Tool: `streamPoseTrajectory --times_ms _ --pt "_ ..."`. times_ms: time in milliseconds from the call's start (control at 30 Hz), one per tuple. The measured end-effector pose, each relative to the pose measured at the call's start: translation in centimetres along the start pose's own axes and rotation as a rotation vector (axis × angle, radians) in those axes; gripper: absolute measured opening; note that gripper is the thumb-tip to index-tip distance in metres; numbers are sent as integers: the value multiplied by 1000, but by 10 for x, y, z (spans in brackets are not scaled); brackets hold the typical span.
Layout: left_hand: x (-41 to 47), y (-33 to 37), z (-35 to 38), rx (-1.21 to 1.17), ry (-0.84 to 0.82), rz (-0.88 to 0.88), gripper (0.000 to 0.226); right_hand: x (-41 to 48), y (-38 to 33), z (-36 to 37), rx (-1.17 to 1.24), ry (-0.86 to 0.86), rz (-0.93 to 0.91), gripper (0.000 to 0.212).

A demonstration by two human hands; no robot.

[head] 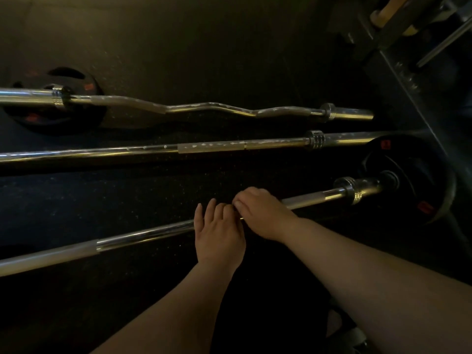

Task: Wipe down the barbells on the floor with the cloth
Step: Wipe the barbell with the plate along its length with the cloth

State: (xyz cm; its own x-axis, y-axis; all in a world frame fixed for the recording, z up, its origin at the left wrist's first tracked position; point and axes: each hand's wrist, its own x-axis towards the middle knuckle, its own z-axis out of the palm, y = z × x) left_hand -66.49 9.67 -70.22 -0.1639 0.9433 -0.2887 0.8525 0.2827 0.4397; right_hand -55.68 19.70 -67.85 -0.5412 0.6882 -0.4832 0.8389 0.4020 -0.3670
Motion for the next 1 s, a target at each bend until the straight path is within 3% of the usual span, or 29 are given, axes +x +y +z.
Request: streamPoseTrajectory --times_ms 233,433,567,733,900,1000 --pt "-3 -2 -4 -57 27 31 48 -3 65 -52 -113 -167 171 31" --pt "1 11 1 -24 35 -41 47 -32 26 -37 -75 -130 -66 42" --pt "2 10 1 11 51 -14 43 -37 37 -48 -255 -230 -180 52" --pt "6 20 5 15 67 -3 42 -42 73 -46 -69 2 26 43" --pt "19 32 5 87 -14 45 44 -21 25 -2 -123 86 -116 41" --pt "16 25 10 71 28 29 43 -28 52 -11 -128 73 -270 40"
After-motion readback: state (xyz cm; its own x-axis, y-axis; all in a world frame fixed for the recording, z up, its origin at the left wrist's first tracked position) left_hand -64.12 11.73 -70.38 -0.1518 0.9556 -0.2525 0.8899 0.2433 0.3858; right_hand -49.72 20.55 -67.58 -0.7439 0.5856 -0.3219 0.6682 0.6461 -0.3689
